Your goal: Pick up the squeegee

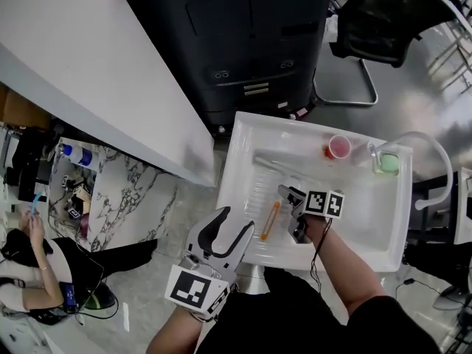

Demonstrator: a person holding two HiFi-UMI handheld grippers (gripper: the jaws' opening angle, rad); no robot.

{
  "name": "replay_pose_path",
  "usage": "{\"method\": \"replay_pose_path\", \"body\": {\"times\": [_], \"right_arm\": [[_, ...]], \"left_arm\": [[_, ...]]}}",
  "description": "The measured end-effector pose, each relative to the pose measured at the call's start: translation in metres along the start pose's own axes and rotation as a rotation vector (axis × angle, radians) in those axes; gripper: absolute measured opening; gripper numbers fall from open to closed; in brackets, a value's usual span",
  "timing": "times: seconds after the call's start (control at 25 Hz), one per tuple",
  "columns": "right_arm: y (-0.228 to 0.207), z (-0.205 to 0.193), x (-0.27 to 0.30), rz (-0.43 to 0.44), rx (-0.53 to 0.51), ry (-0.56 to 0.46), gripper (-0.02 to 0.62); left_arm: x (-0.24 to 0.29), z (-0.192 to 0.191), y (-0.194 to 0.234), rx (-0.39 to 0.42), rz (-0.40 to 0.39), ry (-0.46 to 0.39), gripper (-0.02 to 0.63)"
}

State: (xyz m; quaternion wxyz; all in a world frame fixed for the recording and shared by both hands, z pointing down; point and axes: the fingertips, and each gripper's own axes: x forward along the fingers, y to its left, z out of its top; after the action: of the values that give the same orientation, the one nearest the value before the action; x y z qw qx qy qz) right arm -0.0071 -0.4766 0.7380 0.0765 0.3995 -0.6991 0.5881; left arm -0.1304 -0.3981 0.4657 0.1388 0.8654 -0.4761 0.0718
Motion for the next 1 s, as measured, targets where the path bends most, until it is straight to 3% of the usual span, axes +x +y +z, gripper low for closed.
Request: {"method": "replay_pose_path", "body": {"times": [0.24, 0.44, 0.64, 1.0], "right_arm": [[-0.004, -0.007, 0.011, 0.017, 0.080, 0.040, 0.218], [-0.001, -0.009, 0.019, 0.013, 0.082, 0.065, 0.210], [-0.004, -0.013, 0.021, -0.009, 0.107, 0.083, 0.096], [0.006, -0.005, 0.010, 0.022, 0.133, 0.034, 0.064]], "left_arm": [[-0.001, -0.002, 0.007, -0.009, 0.025, 0.007, 0.222], [-0.003, -0.003, 0.010, -0.015, 0.029, 0.010, 0.224], [-0.008, -0.004, 0.011, -0.019, 0.032, 0.012, 0.224], [-0.016, 0.000, 0.011, -0.027, 0.022, 0.006, 0.225]]}}
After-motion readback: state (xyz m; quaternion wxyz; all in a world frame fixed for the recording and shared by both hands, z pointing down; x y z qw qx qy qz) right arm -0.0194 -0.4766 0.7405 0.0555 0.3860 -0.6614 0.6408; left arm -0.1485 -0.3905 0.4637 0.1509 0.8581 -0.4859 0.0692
